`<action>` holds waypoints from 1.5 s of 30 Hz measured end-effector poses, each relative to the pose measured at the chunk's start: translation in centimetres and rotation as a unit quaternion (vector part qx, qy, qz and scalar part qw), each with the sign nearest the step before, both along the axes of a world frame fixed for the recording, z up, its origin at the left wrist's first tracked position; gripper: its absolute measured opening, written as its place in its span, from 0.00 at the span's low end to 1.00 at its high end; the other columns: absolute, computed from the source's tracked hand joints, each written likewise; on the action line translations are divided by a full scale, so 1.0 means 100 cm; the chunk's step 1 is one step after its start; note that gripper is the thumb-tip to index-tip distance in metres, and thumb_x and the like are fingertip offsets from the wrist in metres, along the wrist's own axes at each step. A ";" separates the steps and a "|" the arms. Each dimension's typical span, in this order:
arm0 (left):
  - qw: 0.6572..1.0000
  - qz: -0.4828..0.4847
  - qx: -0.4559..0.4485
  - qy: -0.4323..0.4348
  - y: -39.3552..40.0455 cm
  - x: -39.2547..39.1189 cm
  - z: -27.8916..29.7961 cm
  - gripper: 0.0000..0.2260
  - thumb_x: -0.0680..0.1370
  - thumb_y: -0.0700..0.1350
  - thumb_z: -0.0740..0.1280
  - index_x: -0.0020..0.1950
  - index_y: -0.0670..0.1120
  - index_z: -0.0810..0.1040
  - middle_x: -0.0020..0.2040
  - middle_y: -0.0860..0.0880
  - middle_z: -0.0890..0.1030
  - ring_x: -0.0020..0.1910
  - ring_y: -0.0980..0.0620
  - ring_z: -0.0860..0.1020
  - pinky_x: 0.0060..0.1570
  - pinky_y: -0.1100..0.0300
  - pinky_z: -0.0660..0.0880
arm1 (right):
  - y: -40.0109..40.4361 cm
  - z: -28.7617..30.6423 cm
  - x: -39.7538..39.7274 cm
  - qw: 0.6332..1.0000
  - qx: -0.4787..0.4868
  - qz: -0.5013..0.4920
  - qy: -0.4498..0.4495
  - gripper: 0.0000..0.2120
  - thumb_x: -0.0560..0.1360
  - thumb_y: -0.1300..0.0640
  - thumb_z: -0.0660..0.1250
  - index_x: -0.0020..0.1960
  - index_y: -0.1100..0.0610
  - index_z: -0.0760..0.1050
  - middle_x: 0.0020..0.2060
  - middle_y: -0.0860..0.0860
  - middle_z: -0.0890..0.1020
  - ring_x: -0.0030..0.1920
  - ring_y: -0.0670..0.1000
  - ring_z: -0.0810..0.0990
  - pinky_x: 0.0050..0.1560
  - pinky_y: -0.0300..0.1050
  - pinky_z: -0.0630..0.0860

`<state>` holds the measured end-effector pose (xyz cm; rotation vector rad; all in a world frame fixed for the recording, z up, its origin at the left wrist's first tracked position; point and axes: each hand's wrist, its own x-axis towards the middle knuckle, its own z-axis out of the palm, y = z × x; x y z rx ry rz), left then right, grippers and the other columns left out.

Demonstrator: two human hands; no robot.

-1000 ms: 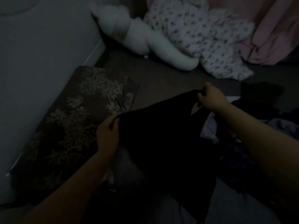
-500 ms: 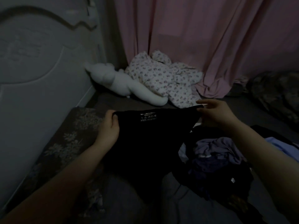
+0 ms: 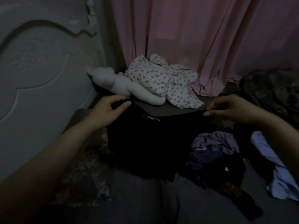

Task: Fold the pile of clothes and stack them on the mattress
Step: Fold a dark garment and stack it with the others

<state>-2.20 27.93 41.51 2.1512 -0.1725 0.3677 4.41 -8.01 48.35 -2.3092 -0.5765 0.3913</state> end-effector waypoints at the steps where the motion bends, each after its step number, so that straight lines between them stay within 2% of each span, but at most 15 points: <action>1: 1.000 -0.020 0.000 0.016 -0.001 -0.008 0.009 0.09 0.73 0.62 0.63 0.40 0.59 0.78 0.39 0.63 0.80 0.40 0.67 0.76 0.43 0.72 0.71 | 0.000 0.009 -0.007 0.999 -0.006 0.028 0.020 0.07 0.66 0.52 0.72 0.39 0.55 0.81 0.33 0.52 0.83 0.30 0.42 0.77 0.32 0.31 0.72; 4: 0.994 -0.076 -0.052 0.063 -0.002 -0.028 0.028 0.06 0.74 0.55 0.65 0.40 0.58 0.80 0.36 0.60 0.80 0.36 0.65 0.76 0.38 0.72 0.71 | -0.003 0.028 -0.018 0.992 -0.007 0.100 0.082 0.02 0.68 0.55 0.73 0.37 0.52 0.82 0.30 0.52 0.82 0.29 0.46 0.77 0.32 0.36 0.73; 8: 0.987 -0.092 -0.081 0.104 0.006 -0.031 0.031 0.10 0.73 0.50 0.65 0.45 0.45 0.80 0.36 0.57 0.82 0.35 0.64 0.78 0.37 0.73 0.73 | -0.004 0.031 -0.006 0.984 -0.037 0.123 0.121 0.14 0.64 0.43 0.74 0.43 0.52 0.83 0.34 0.61 0.82 0.32 0.51 0.78 0.36 0.46 0.73; 13: 0.989 -0.024 -0.009 0.146 0.030 0.035 -0.029 0.03 0.76 0.44 0.68 0.43 0.49 0.81 0.36 0.61 0.81 0.36 0.65 0.77 0.39 0.72 0.72 | 0.021 -0.032 0.055 0.985 -0.043 0.007 0.168 0.04 0.71 0.58 0.70 0.43 0.59 0.81 0.28 0.53 0.82 0.27 0.45 0.77 0.28 0.33 0.72; 17: 0.980 0.016 0.072 0.186 0.044 0.096 -0.116 0.05 0.74 0.45 0.71 0.45 0.44 0.82 0.30 0.61 0.79 0.30 0.66 0.72 0.35 0.69 0.68 | 0.037 -0.126 0.118 0.966 -0.016 -0.129 0.223 0.03 0.73 0.64 0.69 0.41 0.63 0.79 0.29 0.53 0.83 0.28 0.43 0.81 0.29 0.32 0.76; 19: 0.973 0.041 0.119 0.193 0.048 0.125 -0.161 0.08 0.73 0.46 0.72 0.47 0.43 0.83 0.34 0.57 0.81 0.32 0.65 0.74 0.36 0.67 0.68 | 0.044 -0.185 0.148 0.958 -0.012 -0.191 0.215 0.05 0.72 0.65 0.71 0.38 0.62 0.78 0.36 0.59 0.83 0.29 0.46 0.82 0.33 0.37 0.80; 22: 0.955 0.081 0.203 0.201 0.052 0.166 -0.221 0.11 0.73 0.49 0.71 0.51 0.44 0.84 0.46 0.46 0.84 0.46 0.50 0.80 0.43 0.62 0.69 | 0.060 -0.269 0.179 0.953 -0.024 -0.237 0.186 0.05 0.72 0.63 0.72 0.38 0.62 0.78 0.46 0.65 0.82 0.40 0.56 0.81 0.51 0.50 0.81; 26: 0.928 0.088 0.294 0.213 0.049 0.202 -0.290 0.14 0.74 0.48 0.71 0.54 0.40 0.82 0.52 0.38 0.82 0.56 0.40 0.76 0.56 0.56 0.71 | 0.083 -0.349 0.192 0.970 -0.117 -0.191 0.098 0.11 0.75 0.62 0.68 0.53 0.69 0.79 0.55 0.63 0.80 0.56 0.61 0.77 0.62 0.48 0.70; 30: 0.920 0.148 0.237 0.274 0.052 0.214 -0.352 0.12 0.75 0.50 0.69 0.51 0.43 0.83 0.50 0.42 0.83 0.52 0.44 0.80 0.50 0.56 0.75 | 0.092 -0.396 0.206 0.973 -0.136 -0.186 0.031 0.12 0.75 0.64 0.64 0.54 0.70 0.78 0.54 0.65 0.80 0.57 0.64 0.76 0.59 0.52 0.71; 33: 0.929 0.157 0.133 0.306 0.057 0.224 -0.384 0.09 0.76 0.45 0.67 0.47 0.41 0.82 0.42 0.43 0.83 0.36 0.55 0.82 0.44 0.58 0.76 | 0.094 -0.414 0.226 0.969 -0.143 -0.200 0.013 0.12 0.76 0.63 0.64 0.57 0.66 0.78 0.57 0.63 0.79 0.59 0.62 0.75 0.62 0.50 0.70; 34: 0.933 0.157 0.126 0.299 0.060 0.229 -0.391 0.08 0.76 0.43 0.66 0.48 0.40 0.82 0.45 0.41 0.84 0.37 0.54 0.83 0.47 0.56 0.77 | 0.096 -0.418 0.233 0.967 -0.141 -0.210 0.013 0.13 0.76 0.62 0.64 0.58 0.66 0.78 0.58 0.63 0.79 0.59 0.62 0.75 0.62 0.50 0.70; 36: 0.939 0.156 0.148 0.268 0.064 0.240 -0.400 0.11 0.76 0.40 0.64 0.56 0.41 0.81 0.55 0.40 0.81 0.53 0.45 0.81 0.56 0.54 0.74 | 0.099 -0.426 0.248 0.964 -0.140 -0.227 0.006 0.13 0.77 0.62 0.63 0.59 0.67 0.77 0.58 0.63 0.78 0.59 0.62 0.76 0.61 0.50 0.71; 38: 0.940 0.140 0.161 0.267 0.065 0.248 -0.400 0.15 0.77 0.39 0.63 0.64 0.42 0.76 0.60 0.40 0.79 0.61 0.42 0.76 0.62 0.55 0.70 | 0.101 -0.433 0.262 0.960 -0.143 -0.239 0.002 0.14 0.78 0.63 0.62 0.61 0.67 0.76 0.59 0.64 0.77 0.59 0.62 0.75 0.59 0.49 0.70; 43: 0.928 0.077 0.167 0.325 0.053 0.257 -0.407 0.23 0.78 0.34 0.58 0.74 0.42 0.62 0.69 0.40 0.71 0.68 0.43 0.69 0.60 0.63 0.58 | 0.111 -0.452 0.283 0.970 -0.159 -0.186 0.000 0.14 0.76 0.65 0.63 0.60 0.69 0.74 0.59 0.66 0.76 0.59 0.64 0.75 0.59 0.51 0.70; 45: 0.923 0.053 0.150 0.350 0.050 0.254 -0.414 0.30 0.77 0.32 0.59 0.77 0.43 0.51 0.70 0.38 0.68 0.68 0.41 0.69 0.61 0.63 0.58 | 0.114 -0.466 0.283 0.977 -0.164 -0.131 0.045 0.22 0.74 0.60 0.66 0.66 0.67 0.69 0.64 0.65 0.72 0.65 0.64 0.71 0.65 0.51 0.67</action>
